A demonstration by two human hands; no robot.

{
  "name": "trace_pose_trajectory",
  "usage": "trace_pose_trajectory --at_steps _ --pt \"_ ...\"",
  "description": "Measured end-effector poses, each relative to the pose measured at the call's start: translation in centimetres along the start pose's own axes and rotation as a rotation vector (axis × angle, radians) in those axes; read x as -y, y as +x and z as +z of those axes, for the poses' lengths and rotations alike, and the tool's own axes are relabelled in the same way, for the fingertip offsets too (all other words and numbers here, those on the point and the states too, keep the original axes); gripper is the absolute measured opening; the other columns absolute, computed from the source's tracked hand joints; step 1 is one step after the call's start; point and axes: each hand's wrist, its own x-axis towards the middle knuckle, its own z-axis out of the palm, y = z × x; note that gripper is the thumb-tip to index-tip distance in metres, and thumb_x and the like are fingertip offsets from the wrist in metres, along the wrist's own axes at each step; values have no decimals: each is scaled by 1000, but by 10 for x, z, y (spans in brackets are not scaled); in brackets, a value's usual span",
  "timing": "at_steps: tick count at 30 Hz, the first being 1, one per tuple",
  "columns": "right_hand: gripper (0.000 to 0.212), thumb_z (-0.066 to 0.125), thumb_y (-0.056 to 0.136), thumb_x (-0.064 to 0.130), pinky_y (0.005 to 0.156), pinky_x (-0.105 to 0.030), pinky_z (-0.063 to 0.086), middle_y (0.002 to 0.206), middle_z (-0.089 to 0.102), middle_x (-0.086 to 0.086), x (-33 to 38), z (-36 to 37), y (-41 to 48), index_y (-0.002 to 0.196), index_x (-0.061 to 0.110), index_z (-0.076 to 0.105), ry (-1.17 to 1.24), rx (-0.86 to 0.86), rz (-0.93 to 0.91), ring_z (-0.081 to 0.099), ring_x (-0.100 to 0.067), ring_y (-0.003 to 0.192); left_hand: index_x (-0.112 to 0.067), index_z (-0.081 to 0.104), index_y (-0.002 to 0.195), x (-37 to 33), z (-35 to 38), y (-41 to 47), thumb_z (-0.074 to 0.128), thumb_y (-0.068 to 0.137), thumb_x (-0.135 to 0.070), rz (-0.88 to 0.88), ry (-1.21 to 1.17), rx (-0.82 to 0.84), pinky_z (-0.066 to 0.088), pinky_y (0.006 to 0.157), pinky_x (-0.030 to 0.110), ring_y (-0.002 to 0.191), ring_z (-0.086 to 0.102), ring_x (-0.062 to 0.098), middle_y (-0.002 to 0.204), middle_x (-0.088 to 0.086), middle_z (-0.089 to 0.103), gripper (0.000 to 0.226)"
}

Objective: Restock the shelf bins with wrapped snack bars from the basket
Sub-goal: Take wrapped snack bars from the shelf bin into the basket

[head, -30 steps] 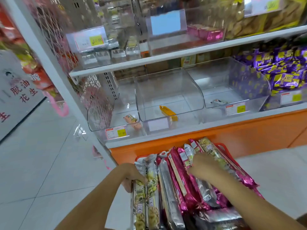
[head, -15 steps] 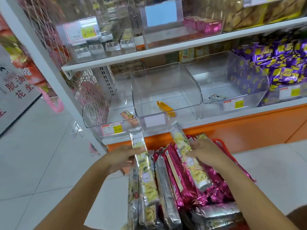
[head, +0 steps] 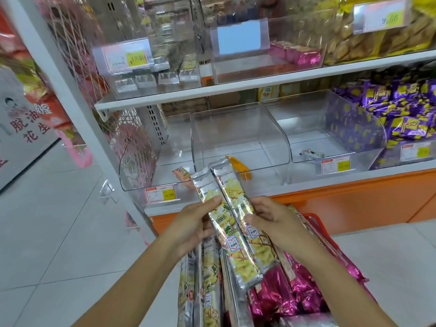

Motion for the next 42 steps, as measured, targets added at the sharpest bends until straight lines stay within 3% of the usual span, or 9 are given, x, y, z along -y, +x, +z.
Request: trace_pose_trajectory --at_steps 3,6,10,12,15,20,24,30,42 --pt "52 74 76 48 90 -9 36 127 46 21 14 13 -9 121 45 48 -294 -34 -63 44 14 107 -1 67 109 -4 6 -4 69 73 -30 54 4 -8 58 79 35 88 68 25 105 14 71 46" --pt "109 72 71 60 104 -19 32 142 26 10 25 33 -11 153 23 10 -594 -118 -113 32 -7 132 -2 70 105 -12 15 -11 69 75 -29 127 40 -40 57 79 36 88 68 26 101 15 72 40" --pt "114 63 83 49 92 -17 36 136 23 5 42 43 -9 146 25 -29 -725 -232 -260 34 -12 122 -18 68 46 -31 20 -21 61 88 -16 242 85 -41 50 49 19 42 55 7 44 -1 57 43" --pt "110 60 82 43 84 -18 39 131 24 6 61 40 -6 139 38 -34 -714 -252 -347 38 -12 116 -16 68 51 -51 24 -28 64 84 -24 334 88 -53 51 55 20 52 58 12 56 5 61 34" --pt "105 61 78 46 83 -26 44 119 34 8 103 27 1 144 48 -20 -630 -209 -384 48 -13 104 -11 74 79 -84 20 -39 64 71 -47 481 114 -86 56 70 27 77 65 24 87 13 68 38" --pt "52 68 80 39 76 -9 45 94 56 28 193 -1 27 120 53 38 -485 -50 -379 57 9 84 -16 70 82 -155 3 -45 53 94 -30 695 218 -234 57 74 21 74 70 7 76 -4 74 25" --pt "27 62 84 44 68 -22 42 94 62 12 274 -16 61 106 28 61 -628 -89 -397 57 -4 79 -18 59 127 -215 -31 -41 53 95 -29 945 785 -597 42 92 18 101 58 2 112 -11 61 34" --pt "34 62 78 47 49 -20 43 60 44 -3 368 -4 117 68 17 51 -769 -157 -227 42 -17 49 -7 39 141 -265 -78 -16 56 94 -23 879 1250 -711 22 112 34 146 15 24 152 13 31 53" --pt "59 46 100 32 92 -37 38 158 17 -13 388 49 229 151 11 23 -1193 -70 -15 40 -31 126 -9 9 151 -255 -98 -1 48 96 -30 921 1463 -620 10 116 28 147 -7 17 159 4 10 71"
